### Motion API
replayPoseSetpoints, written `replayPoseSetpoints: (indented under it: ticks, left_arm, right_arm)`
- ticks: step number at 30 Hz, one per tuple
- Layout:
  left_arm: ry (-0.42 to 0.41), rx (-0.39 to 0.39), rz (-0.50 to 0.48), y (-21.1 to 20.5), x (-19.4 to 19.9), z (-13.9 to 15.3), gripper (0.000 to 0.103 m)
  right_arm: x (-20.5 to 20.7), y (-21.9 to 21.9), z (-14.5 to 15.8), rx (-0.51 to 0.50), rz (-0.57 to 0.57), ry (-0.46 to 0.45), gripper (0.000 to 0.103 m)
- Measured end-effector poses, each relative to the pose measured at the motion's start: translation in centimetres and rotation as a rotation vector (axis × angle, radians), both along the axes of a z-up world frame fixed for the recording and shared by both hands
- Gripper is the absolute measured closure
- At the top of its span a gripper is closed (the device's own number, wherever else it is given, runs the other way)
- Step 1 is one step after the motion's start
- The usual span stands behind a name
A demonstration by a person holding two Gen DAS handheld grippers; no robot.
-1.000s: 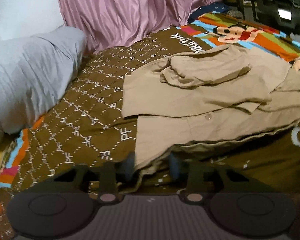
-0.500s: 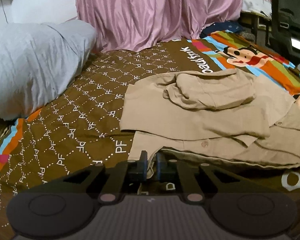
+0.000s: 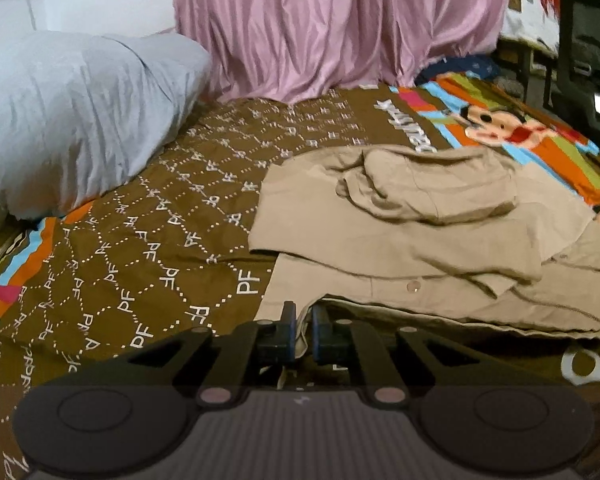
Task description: Fold large clothes
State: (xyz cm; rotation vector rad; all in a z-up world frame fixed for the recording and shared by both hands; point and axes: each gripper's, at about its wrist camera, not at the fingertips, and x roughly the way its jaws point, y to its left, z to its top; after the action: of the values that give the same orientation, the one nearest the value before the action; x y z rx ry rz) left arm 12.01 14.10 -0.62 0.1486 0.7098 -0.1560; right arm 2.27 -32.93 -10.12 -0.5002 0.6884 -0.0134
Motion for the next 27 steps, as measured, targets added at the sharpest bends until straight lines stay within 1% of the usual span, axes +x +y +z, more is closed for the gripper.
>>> replayPoseSetpoints:
  ticks: [2,4,6,7,9,11,12,14,15,17,20,22,23,25,26,27]
  left_arm:
    - [-0.039,-0.022,0.019,0.1,-0.8,0.6,0.096]
    - [-0.082,-0.046,0.037,0.4,-1.8,1.4,0.097]
    - [-0.112,-0.089,0.065,1.2,-2.8,2.5,0.102]
    - [-0.128,-0.114,0.088,1.7,-3.5,3.2,0.103]
    - [-0.186,-0.132,0.148,2.8,-4.9,4.9,0.103]
    - [-0.234,-0.186,0.168,4.7,-6.3,7.0,0.103]
    - [-0.237,-0.203,0.166,5.4,-6.6,7.6,0.103]
    - [-0.232,-0.199,0.158,6.4,-6.8,7.9,0.103]
    - [-0.22,-0.184,0.145,6.5,-6.7,7.5,0.103]
    - [-0.147,-0.163,0.112,6.3,-6.1,6.3,0.103]
    - [-0.06,-0.135,0.037,5.8,-5.2,4.3,0.103]
    - [-0.019,-0.1,-0.013,5.4,-4.9,3.0,0.102]
    - [0.005,-0.08,-0.045,5.2,-4.7,2.3,0.1]
    - [0.052,-0.041,-0.109,4.7,-4.5,1.4,0.093]
    - [0.073,-0.017,-0.142,4.4,-4.5,0.9,0.083]
    - [0.082,0.016,-0.168,3.9,-4.5,0.5,0.068]
  right_arm:
    - [-0.2,-0.1,0.7,0.025,-0.012,-0.038,0.097]
    - [-0.5,0.0,1.6,0.029,-0.025,-0.096,0.099]
    - [-1.0,0.1,2.5,0.029,-0.037,-0.149,0.1]
    - [-1.4,0.3,3.1,0.029,-0.041,-0.178,0.1]
    - [-2.2,0.6,4.4,0.037,-0.045,-0.229,0.1]
    - [-3.2,0.7,5.9,0.057,-0.048,-0.273,0.101]
    - [-3.8,0.9,6.8,0.069,-0.046,-0.291,0.101]
    - [-4.9,1.5,8.1,0.081,-0.028,-0.319,0.101]
    - [-5.3,1.9,8.6,0.081,-0.016,-0.326,0.1]
    - [-5.3,2.2,8.6,0.084,-0.001,-0.309,0.1]
    - [-4.7,1.8,7.9,0.1,-0.027,-0.285,0.1]
    - [-4.5,1.3,7.8,0.134,-0.047,-0.273,0.1]
    - [-4.5,1.3,7.7,0.13,-0.051,-0.268,0.1]
    - [-4.6,1.3,7.6,0.122,-0.051,-0.259,0.1]
    - [-4.6,1.4,7.6,0.122,-0.052,-0.257,0.1]
    - [-4.6,1.5,7.5,0.121,-0.054,-0.256,0.1]
